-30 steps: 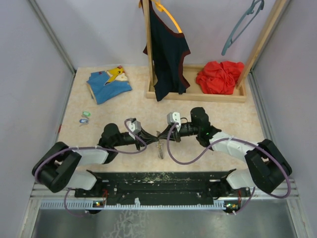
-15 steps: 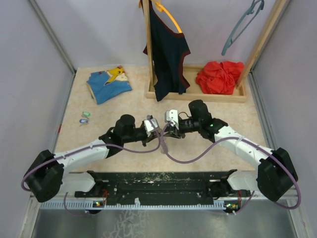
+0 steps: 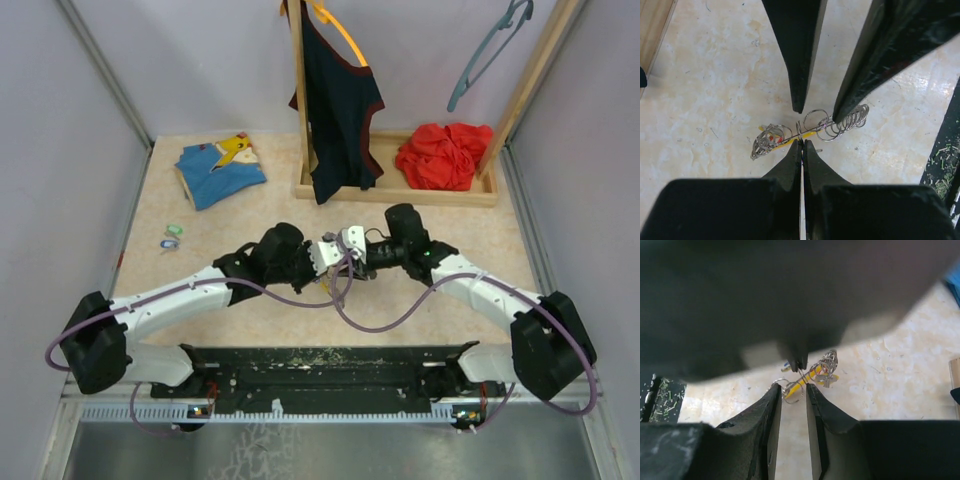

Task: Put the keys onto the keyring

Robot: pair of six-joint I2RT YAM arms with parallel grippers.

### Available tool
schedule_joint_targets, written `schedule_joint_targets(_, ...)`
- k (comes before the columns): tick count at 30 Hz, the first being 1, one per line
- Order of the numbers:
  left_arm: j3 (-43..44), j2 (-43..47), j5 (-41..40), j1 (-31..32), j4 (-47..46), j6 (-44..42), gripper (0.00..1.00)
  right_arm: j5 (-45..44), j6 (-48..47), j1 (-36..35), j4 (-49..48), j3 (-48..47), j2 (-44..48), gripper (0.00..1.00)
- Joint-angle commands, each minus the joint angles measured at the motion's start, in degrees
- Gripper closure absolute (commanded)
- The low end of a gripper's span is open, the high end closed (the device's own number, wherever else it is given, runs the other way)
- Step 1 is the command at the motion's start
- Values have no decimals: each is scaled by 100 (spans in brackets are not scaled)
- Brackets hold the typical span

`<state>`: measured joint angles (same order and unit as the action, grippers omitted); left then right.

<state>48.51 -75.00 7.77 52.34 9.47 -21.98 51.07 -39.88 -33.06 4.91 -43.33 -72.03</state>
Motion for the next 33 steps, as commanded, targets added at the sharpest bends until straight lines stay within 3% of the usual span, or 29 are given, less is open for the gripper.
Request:
schedule_joint_targets(1, 318, 65, -20, 90, 444, -120, 99, 619, -71, 203, -799, 158, -214, 73)
schedule_joint_targets(7, 386, 119, 109, 101, 474, -125, 99, 962, 101, 203, -1389, 251, -535, 73)
schedule_joint_targets(17, 475, 73, 218, 101, 490, -105, 99, 1557, 146, 203, -1498, 74, -1088, 76)
schedule_joint_targets(33, 258, 258, -180, 101, 231, -48, 99, 1517, 0, 426, -1603, 22, -1326, 75)
